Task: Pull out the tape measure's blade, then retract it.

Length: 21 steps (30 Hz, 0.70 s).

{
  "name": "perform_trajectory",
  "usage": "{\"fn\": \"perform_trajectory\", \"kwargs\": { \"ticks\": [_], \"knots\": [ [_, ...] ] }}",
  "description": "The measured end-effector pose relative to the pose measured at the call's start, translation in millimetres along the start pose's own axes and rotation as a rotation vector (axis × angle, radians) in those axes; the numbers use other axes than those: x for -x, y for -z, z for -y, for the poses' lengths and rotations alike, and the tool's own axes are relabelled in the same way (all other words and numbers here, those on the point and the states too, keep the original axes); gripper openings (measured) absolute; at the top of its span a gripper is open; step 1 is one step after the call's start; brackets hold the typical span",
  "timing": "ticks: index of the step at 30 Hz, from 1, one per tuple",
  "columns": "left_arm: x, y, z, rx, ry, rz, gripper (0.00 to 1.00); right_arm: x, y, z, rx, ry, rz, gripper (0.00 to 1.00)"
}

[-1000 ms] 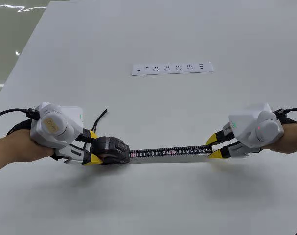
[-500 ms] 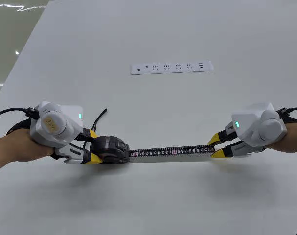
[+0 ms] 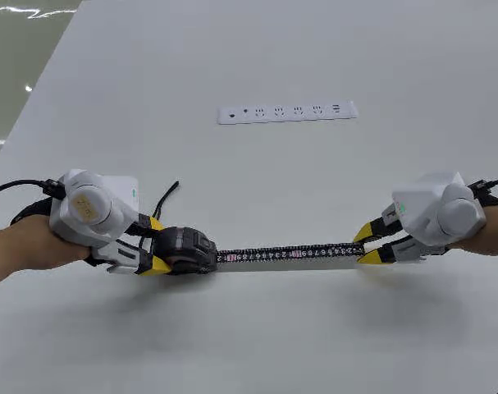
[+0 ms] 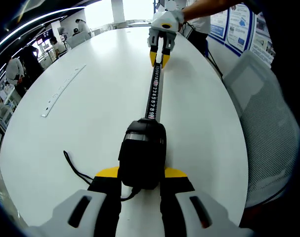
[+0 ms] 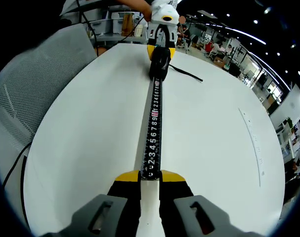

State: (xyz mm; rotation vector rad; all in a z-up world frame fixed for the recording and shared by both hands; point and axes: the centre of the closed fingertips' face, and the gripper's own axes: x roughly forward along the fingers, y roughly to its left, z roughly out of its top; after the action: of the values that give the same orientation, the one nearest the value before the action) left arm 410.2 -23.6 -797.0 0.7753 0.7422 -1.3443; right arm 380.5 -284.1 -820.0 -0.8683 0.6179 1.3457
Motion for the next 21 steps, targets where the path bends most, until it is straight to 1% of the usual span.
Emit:
{"fn": "perform_trajectory", "kwargs": {
  "ticks": [17, 21],
  "knots": [
    [-0.4, -0.6, -0.4, 0.001, -0.001, 0.002, 0.25, 1.1, 4.7, -2.1, -0.012, -0.008, -0.016, 0.12],
    [-1.0, -0.9, -0.2, -0.009, 0.002, -0.009, 0.25, -1.0, 5.9, -2.8, -0.011, -0.015, -0.030, 0.13]
  ]
}}
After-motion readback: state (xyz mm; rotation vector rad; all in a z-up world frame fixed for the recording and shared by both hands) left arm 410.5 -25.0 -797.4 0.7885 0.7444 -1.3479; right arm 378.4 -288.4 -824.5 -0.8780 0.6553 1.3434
